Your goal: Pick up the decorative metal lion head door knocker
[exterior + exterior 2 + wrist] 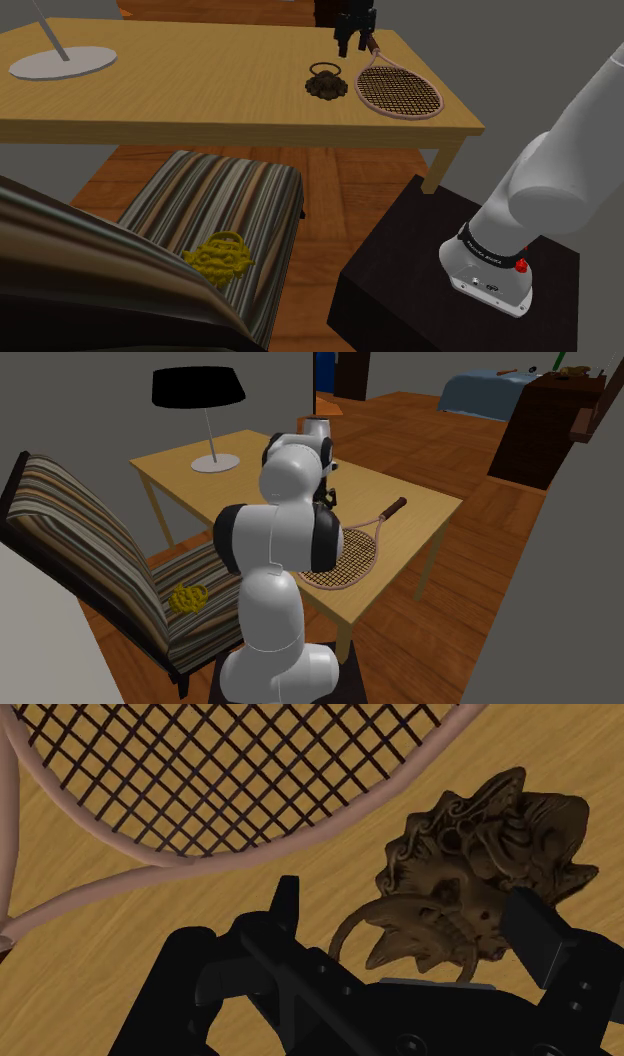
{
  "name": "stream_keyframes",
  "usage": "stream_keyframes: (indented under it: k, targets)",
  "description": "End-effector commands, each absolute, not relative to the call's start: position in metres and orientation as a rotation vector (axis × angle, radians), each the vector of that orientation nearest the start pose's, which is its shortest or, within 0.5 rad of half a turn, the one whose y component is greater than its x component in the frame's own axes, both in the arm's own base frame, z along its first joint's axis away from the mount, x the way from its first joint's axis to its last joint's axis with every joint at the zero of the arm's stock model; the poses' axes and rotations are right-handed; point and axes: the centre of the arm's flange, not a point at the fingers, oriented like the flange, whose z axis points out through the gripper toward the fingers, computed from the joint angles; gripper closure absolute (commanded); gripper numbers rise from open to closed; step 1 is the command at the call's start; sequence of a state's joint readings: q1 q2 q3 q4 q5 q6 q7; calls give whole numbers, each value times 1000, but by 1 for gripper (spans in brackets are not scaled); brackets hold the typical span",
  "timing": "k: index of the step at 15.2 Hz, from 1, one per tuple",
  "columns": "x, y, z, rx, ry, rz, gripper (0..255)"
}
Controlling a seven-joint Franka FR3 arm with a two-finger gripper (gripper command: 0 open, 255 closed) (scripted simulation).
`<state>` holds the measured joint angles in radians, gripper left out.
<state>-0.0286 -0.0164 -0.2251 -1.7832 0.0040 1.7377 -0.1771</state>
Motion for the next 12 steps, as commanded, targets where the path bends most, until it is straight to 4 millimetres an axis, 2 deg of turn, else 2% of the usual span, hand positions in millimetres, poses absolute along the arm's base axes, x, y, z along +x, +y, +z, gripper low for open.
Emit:
stream_keyframes:
  k: [1, 5, 12]
  targets:
    - [559, -150, 540, -3120, 127, 35, 0]
    - [607, -170, 533, -3107, 138, 19, 0]
    - [611, -172, 500, -3106, 139, 18, 0]
